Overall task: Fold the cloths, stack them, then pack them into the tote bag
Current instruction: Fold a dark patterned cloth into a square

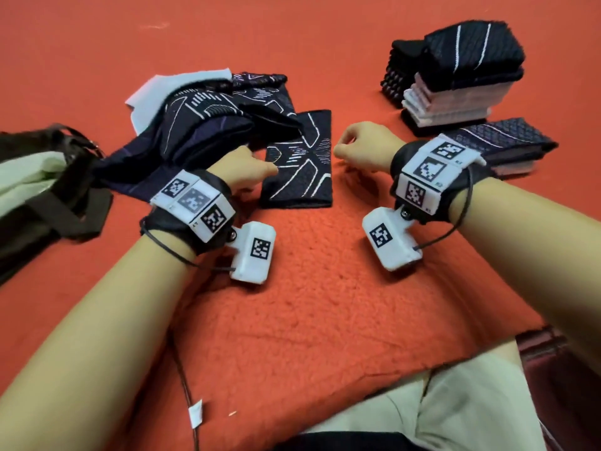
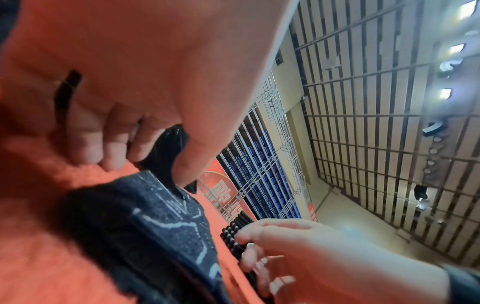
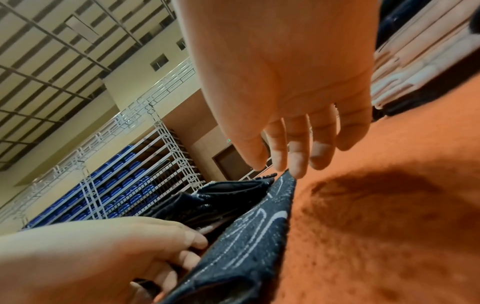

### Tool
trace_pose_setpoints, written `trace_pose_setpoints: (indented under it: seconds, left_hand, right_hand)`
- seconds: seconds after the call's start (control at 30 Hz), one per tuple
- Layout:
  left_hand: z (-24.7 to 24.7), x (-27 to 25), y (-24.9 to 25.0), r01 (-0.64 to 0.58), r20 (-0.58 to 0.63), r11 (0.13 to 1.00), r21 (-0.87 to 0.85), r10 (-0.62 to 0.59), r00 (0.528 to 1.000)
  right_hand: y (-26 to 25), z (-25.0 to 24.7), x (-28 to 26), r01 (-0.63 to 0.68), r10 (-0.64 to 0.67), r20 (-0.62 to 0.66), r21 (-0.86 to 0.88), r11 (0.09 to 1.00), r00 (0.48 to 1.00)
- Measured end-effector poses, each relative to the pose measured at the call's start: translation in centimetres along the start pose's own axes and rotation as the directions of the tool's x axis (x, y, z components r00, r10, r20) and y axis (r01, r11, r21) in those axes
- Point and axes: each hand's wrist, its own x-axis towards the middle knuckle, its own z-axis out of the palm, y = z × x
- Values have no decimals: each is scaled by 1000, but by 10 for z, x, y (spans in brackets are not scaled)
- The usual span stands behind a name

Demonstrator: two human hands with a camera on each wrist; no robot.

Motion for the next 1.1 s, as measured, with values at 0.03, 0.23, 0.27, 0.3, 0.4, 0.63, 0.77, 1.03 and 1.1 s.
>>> trace_pose_setpoints:
  seconds: [0.03, 0.23, 0.27, 0.3, 0.4, 0.63, 0.77, 1.03, 1.1]
  left_hand:
    - [-1, -2, -1, 0, 5, 997, 80, -1, 1000]
    - [3, -8, -6, -26, 122, 974, 225, -2, 992]
    - [4, -6, -11, -22, 110, 984, 177, 3, 994]
    - [7, -3, -16, -26, 94, 994, 109, 16, 995]
    - [15, 2, -25, -41, 32, 984, -175, 48, 998]
    - [15, 1, -23, -136, -224, 793, -594, 0, 975]
    - [13, 5, -30, -164, -282, 672, -722, -70, 957]
    - [16, 11, -32, -155, -263, 715, -682, -42, 964]
    - [16, 10, -31, -150, -238, 730, -667, -18, 971]
  right_hand:
    - [-2, 3, 5, -6, 6, 12, -15, 1000, 1000]
    - [-12, 16, 48, -164, 164, 11, 162, 973, 986]
    - [-14, 18, 54, -189, 194, -1, 220, 957, 981]
    - [-17, 19, 59, -220, 231, -8, 269, 938, 973]
    - [-20, 20, 70, -275, 299, -11, 358, 892, 954]
    - [-16, 28, 75, -318, 380, 4, 555, 769, 925]
    - [-14, 29, 56, -240, 313, -6, 625, 743, 950]
    - [13, 17, -21, -151, 401, -52, 875, 459, 915]
    - [12, 15, -35, -106, 412, -64, 920, 378, 909]
